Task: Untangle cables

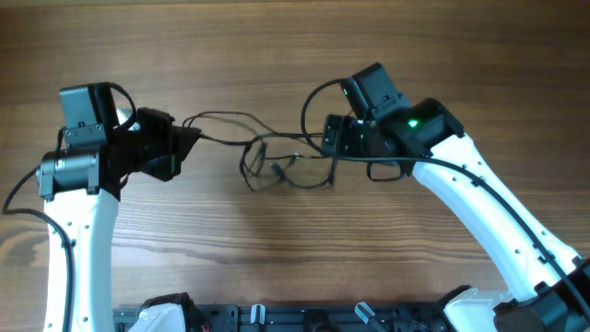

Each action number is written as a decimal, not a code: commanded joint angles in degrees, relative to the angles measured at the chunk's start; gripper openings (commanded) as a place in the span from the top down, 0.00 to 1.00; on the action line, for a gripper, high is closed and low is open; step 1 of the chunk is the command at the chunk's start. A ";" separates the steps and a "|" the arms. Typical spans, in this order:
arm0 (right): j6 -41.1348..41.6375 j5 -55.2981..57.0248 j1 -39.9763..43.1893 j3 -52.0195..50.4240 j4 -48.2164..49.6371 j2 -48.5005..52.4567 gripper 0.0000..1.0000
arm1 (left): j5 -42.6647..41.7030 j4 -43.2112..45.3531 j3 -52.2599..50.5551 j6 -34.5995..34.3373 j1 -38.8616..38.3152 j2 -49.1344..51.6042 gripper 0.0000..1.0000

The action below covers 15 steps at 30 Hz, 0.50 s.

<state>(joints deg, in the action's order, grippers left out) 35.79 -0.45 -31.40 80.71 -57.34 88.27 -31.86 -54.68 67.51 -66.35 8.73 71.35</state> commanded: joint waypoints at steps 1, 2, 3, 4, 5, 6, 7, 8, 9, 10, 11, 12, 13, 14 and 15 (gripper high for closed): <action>-17.35 -24.46 -0.13 0.26 8.87 0.02 0.00 | 4.72 -0.42 0.44 0.11 -0.02 -0.31 0.96; -17.16 -25.55 -0.13 0.26 10.84 0.02 0.00 | 4.72 -0.57 0.44 0.15 0.00 -0.31 0.96; -13.51 -22.23 -0.13 0.26 11.47 0.02 0.00 | 4.70 -0.81 0.44 0.85 -0.02 -0.31 0.96; -4.04 -15.15 -0.13 0.26 10.49 0.02 0.00 | 4.72 -0.98 0.42 3.21 -0.07 -0.31 0.96; 4.37 -9.73 -0.13 0.26 8.96 0.02 0.00 | 4.83 -0.90 0.37 4.87 -0.44 -0.31 0.96; 8.15 -7.21 -0.13 0.26 8.44 0.02 0.00 | 5.64 -0.94 0.31 5.62 -0.83 -0.31 0.96; 10.49 -5.16 -0.13 0.26 8.55 0.02 0.00 | 8.04 -1.22 0.22 5.92 -1.55 -0.31 0.96; 10.99 -2.82 -0.13 0.26 8.66 0.02 0.00 | 16.20 -2.69 0.22 5.84 -2.69 -0.31 0.96; 10.91 0.90 -0.13 0.26 7.65 0.02 0.00 | 22.38 -3.91 0.22 5.18 -2.89 -0.31 0.96; 11.02 7.56 -0.13 0.26 4.85 0.02 0.00 | 27.67 -5.42 0.22 3.52 -2.82 -0.28 0.96; 13.14 14.62 -0.13 0.26 1.36 0.02 0.00 | 33.66 -7.04 0.22 1.09 -2.71 -0.28 0.96; 18.12 22.75 -0.07 0.28 -3.34 0.02 0.00 | 37.53 -7.56 0.22 -0.39 -2.73 -0.28 0.96; 21.14 26.73 -0.04 0.26 -6.40 0.02 0.00 | 38.64 -7.43 0.22 -0.42 -2.73 -0.13 0.96; 23.04 29.16 0.00 0.26 -8.41 0.02 0.00 | 38.62 -7.23 0.22 -0.42 -2.73 0.04 0.96; 23.08 29.62 0.15 0.26 -8.94 0.02 0.00 | 38.60 -7.04 0.22 -0.42 -2.73 0.46 0.96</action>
<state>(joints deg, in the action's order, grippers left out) 52.03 16.43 -31.55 80.75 -64.86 88.27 -1.37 -62.06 67.48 -64.71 5.98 71.35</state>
